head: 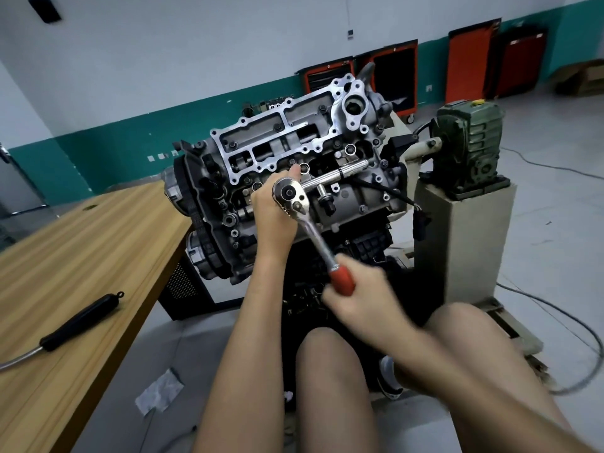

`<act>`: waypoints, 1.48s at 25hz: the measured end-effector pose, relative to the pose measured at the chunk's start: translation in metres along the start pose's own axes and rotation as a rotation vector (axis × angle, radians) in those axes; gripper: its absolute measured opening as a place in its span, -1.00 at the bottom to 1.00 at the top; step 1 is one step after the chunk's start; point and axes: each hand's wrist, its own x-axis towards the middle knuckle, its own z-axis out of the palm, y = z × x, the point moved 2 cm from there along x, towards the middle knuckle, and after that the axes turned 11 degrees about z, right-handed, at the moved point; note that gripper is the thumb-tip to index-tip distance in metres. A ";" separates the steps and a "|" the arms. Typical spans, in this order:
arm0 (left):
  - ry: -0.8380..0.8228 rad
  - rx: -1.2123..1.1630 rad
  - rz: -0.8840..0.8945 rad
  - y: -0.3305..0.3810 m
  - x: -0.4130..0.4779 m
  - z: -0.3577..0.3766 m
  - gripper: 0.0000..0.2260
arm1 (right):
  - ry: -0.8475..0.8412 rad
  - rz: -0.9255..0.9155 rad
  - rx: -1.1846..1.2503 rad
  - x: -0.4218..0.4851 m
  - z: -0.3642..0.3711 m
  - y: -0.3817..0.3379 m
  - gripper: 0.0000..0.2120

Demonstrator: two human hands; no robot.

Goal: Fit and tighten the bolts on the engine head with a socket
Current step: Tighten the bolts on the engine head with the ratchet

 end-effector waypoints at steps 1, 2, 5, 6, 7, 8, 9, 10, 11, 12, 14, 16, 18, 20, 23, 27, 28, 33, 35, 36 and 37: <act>-0.003 -0.007 -0.016 0.000 0.000 0.000 -0.62 | 0.005 0.072 0.142 -0.009 0.028 -0.001 -0.64; -0.007 -0.007 -0.019 0.000 0.001 -0.003 -0.60 | -0.006 0.130 0.255 -0.015 0.051 -0.006 -0.69; -0.033 0.052 0.017 -0.002 0.002 -0.007 -0.61 | -0.076 0.132 0.231 -0.015 0.045 -0.008 -0.74; -0.048 0.065 0.025 -0.001 0.002 -0.007 -0.62 | -0.114 0.077 0.114 -0.007 0.020 -0.004 -0.71; -0.057 0.066 0.030 0.000 0.003 -0.006 -0.60 | -0.170 0.010 -0.031 0.005 -0.009 -0.003 -0.68; -0.065 0.071 0.040 0.002 0.005 -0.005 -0.56 | -0.222 -0.058 -0.217 0.022 -0.041 -0.005 -0.70; -0.082 0.081 0.056 0.003 0.008 -0.003 -0.54 | -0.262 -0.121 -0.412 0.042 -0.071 -0.012 -0.76; -0.096 0.085 0.078 0.003 0.010 -0.002 -0.54 | -0.272 -0.176 -0.600 0.064 -0.096 -0.021 -0.84; -0.097 0.082 0.094 0.002 0.010 -0.001 -0.55 | -0.259 -0.233 -0.760 0.083 -0.113 -0.034 -0.90; -0.086 0.070 0.090 -0.001 0.010 -0.001 -0.57 | -0.226 -0.290 -0.860 0.096 -0.123 -0.044 -0.91; -0.031 0.031 0.045 -0.005 0.007 -0.003 -0.58 | -0.177 -0.304 -0.861 0.098 -0.120 -0.044 -0.79; -0.002 0.000 0.013 -0.005 0.004 -0.002 -0.59 | -0.142 -0.202 -0.647 0.067 -0.095 -0.027 -0.64; -0.002 0.024 0.031 0.000 0.002 0.002 -0.56 | -0.069 -0.100 -0.307 0.025 -0.051 -0.005 -0.61; 0.025 0.026 0.036 0.001 0.002 0.004 -0.57 | -0.031 0.058 0.064 -0.006 0.004 0.001 -0.66; 0.001 0.031 0.047 -0.003 0.004 0.000 -0.61 | -0.052 0.176 0.343 -0.023 0.057 -0.011 -0.76; -0.034 0.055 0.078 -0.001 0.007 -0.002 -0.56 | -0.155 0.019 -0.039 0.008 -0.019 -0.001 -0.66; -0.046 0.066 0.078 0.000 0.008 0.000 -0.54 | -0.207 -0.050 -0.218 0.025 -0.049 -0.005 -0.65; 0.048 0.009 0.025 -0.011 0.008 0.002 -0.56 | -0.144 -0.387 -0.905 0.106 -0.123 -0.054 -0.66; 0.056 -0.026 0.015 -0.013 0.005 0.003 -0.59 | -0.131 -0.277 -0.784 0.087 -0.108 -0.038 -0.66; 0.051 -0.026 0.014 -0.012 0.004 0.004 -0.60 | -0.132 -0.189 -0.609 0.067 -0.091 -0.023 -0.66; 0.053 -0.019 0.021 -0.010 0.003 0.005 -0.61 | -0.107 -0.120 -0.408 0.044 -0.067 -0.010 -0.66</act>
